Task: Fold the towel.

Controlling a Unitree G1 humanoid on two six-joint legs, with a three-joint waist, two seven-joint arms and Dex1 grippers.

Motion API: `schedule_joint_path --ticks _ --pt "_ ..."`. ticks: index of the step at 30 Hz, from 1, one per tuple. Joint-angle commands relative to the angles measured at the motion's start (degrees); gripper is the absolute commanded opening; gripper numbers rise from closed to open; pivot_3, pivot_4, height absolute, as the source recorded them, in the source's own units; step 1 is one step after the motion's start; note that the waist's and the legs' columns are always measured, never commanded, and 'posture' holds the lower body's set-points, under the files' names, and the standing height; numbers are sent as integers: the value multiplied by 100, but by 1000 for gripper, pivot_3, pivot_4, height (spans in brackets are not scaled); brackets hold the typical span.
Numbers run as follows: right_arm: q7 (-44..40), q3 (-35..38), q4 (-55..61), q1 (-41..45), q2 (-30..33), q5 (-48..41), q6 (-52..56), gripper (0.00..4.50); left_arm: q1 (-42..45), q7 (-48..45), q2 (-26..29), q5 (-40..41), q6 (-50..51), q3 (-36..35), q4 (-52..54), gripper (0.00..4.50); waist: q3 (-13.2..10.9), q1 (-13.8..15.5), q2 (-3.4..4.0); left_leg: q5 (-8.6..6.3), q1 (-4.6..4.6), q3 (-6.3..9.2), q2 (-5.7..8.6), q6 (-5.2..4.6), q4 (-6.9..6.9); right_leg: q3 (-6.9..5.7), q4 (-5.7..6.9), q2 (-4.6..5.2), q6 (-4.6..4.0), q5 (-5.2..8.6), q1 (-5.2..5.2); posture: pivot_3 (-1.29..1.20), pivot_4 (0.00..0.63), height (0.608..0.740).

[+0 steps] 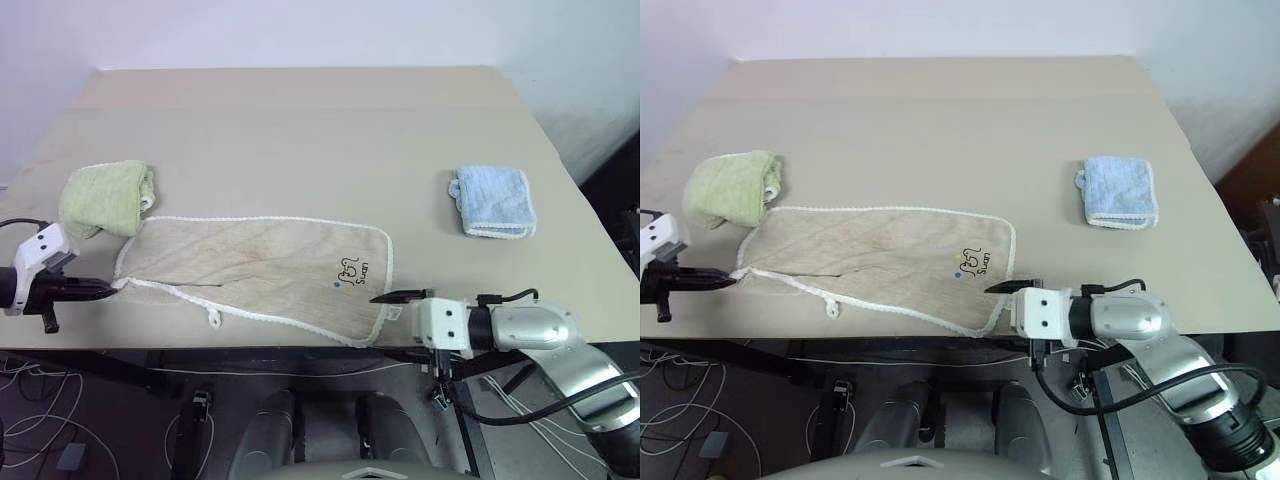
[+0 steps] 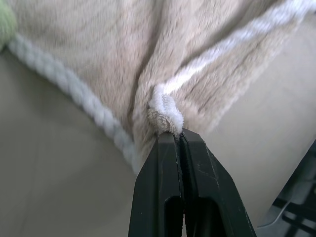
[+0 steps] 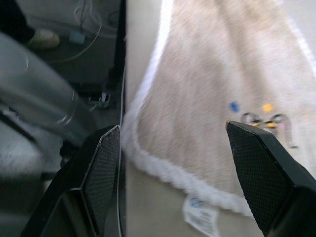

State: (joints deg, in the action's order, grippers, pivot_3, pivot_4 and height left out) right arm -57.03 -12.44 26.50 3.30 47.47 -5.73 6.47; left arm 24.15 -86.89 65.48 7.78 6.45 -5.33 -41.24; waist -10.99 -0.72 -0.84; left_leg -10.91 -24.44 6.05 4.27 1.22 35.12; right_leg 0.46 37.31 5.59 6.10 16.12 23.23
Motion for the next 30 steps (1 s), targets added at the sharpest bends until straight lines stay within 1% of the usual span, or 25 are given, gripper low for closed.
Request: schedule_joint_path --ticks 1,12,15,18,22,30 --pt "16 -189 -217 87 -44 365 -488 3610 -148 30 93 149 246 -124 444 0 0 -3 0 0 0 0 0 0 0 0 0 -1 0 0 0 0 150 740" --pt "72 -480 -510 570 -512 619 -560 3610 -518 246 131 350 790 -230 1235 0 0 -1 0 1 5 -1 -3 0 2 1 13 -5 1 0 1 0 150 740" --pt "22 -518 -549 578 -504 672 -655 3052 -637 294 149 397 850 -269 1345 0 0 0 0 1 5 -1 -2 0 2 1 13 -4 1 0 1 0 150 740" --pt "-89 -470 -461 501 -459 528 -625 2064 -710 322 175 416 875 -302 1385 0 0 -1 0 1 5 -1 -2 0 3 1 14 -5 1 0 0 0 150 740" --pt "-344 -441 -217 345 -294 314 -438 2064 -776 348 206 409 843 -315 1367 0 0 0 1 1 5 -1 -2 0 2 1 13 -3 1 0 0 0 150 740" --pt "-246 -558 -463 237 -338 596 -694 2064 -802 383 199 418 776 -301 1283 0 0 0 0 1 6 -1 -3 0 3 2 14 -1 0 0 1 0 150 740"
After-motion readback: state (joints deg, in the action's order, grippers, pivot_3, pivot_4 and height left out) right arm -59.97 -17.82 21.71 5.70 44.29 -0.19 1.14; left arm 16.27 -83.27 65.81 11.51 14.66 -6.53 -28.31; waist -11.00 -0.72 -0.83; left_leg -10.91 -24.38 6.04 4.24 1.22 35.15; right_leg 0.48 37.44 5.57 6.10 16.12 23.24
